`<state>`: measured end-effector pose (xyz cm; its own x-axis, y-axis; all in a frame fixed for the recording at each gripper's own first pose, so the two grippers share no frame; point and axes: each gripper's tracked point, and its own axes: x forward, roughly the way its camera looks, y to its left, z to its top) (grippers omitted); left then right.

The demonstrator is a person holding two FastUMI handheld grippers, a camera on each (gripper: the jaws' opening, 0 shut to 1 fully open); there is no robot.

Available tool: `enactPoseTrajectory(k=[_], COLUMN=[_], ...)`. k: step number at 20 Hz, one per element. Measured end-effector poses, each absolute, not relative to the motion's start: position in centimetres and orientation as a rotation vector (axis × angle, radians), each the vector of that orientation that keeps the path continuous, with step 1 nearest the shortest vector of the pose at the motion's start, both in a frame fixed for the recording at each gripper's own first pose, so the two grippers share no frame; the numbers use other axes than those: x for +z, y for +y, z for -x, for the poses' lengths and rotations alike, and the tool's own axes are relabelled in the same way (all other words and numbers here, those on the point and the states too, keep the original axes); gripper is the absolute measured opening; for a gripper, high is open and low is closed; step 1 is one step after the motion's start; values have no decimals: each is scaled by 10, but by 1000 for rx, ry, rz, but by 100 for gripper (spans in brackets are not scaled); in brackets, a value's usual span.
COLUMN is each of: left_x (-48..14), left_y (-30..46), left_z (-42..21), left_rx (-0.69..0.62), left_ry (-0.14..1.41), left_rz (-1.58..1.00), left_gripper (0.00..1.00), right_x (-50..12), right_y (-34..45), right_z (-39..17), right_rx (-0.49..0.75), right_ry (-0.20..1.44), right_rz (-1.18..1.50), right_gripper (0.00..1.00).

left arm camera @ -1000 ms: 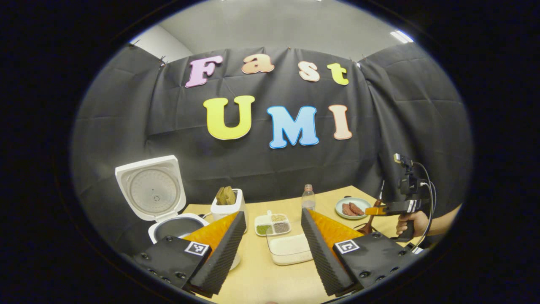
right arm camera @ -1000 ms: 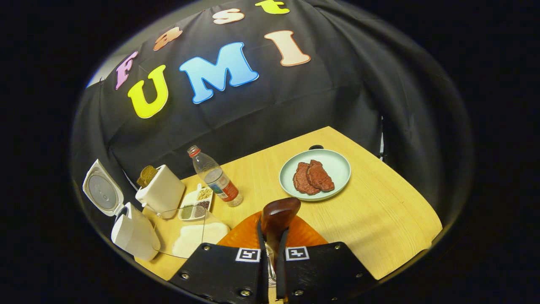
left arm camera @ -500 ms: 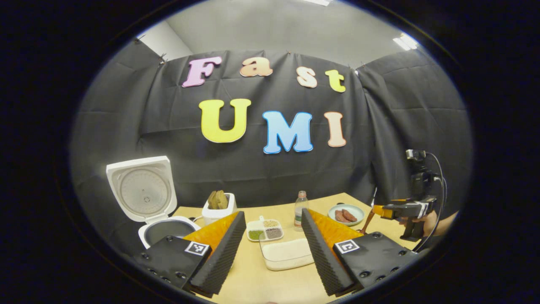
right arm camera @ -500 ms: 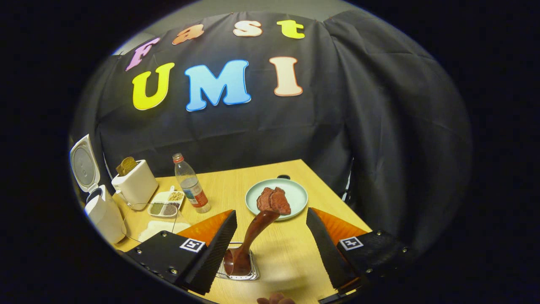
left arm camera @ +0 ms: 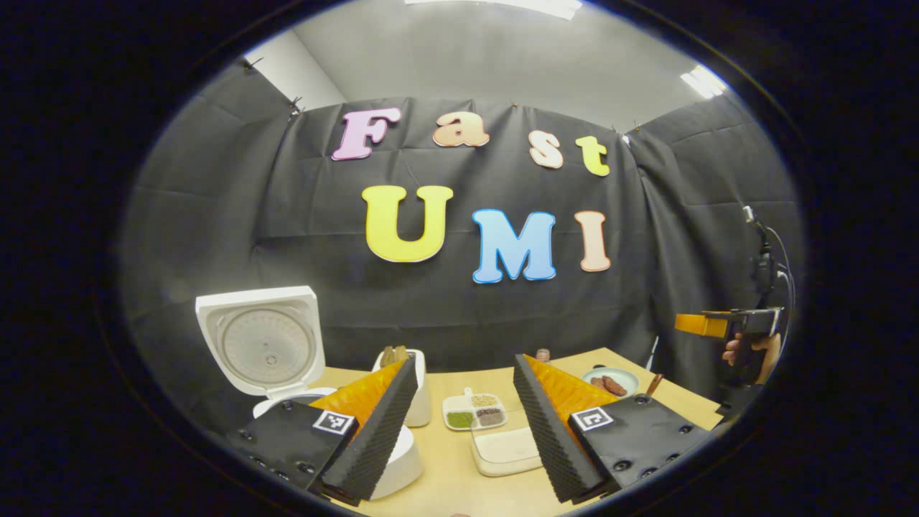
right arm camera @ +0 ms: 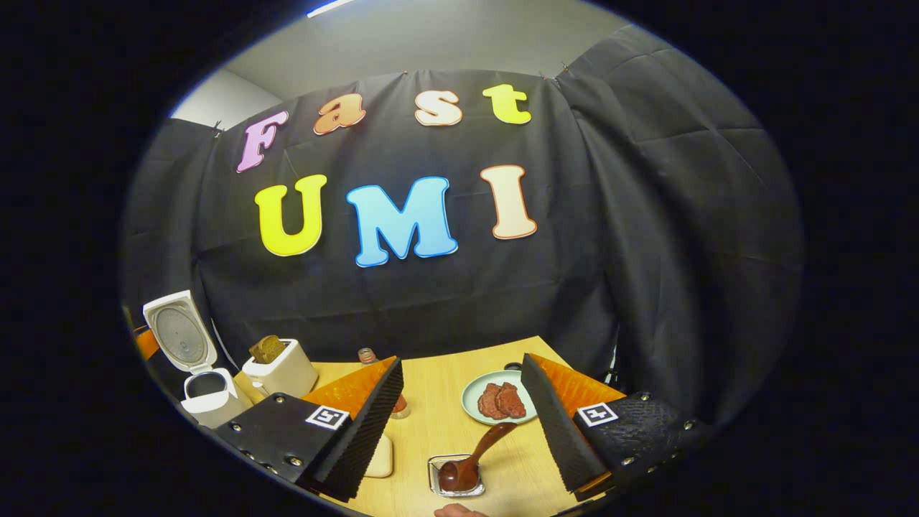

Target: Close the left gripper, press the button to open the rice cooker; take a wooden spoon from the chopstick holder with the right hand, scoop a spoonful of rice and pour it into the rice cooker, then put the wooden spoon back into the chopstick holder.

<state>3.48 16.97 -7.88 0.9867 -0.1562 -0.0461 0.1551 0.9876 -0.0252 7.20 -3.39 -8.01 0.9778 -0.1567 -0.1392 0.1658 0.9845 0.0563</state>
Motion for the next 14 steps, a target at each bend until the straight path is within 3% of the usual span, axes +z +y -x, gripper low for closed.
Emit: enactPoseTrajectory(k=[4, 8, 9, 10, 14], left_x=[-58, -41, -38, -35, -31], left_y=[208, 247, 256, 267, 307], left_z=[-45, -63, -68, -74, -100], left_rx=[-109, -72, -60, -42, 18], left_ry=[19, 9, 12, 15, 31], left_rz=[35, 26, 19, 13, 43], left_gripper=[95, 92, 98, 92, 95], right_x=[-69, -59, -60, -60, -57], right_y=[-1, 37, 43, 51, 60], right_z=[-74, -60, -61, -61, -67], right_rx=[-102, -30, -12, 5, 18], right_ry=[120, 114, 120, 124, 122], right_rz=[-51, 6, 7, 6, 15], right_gripper=[100, 99, 100, 100, 99])
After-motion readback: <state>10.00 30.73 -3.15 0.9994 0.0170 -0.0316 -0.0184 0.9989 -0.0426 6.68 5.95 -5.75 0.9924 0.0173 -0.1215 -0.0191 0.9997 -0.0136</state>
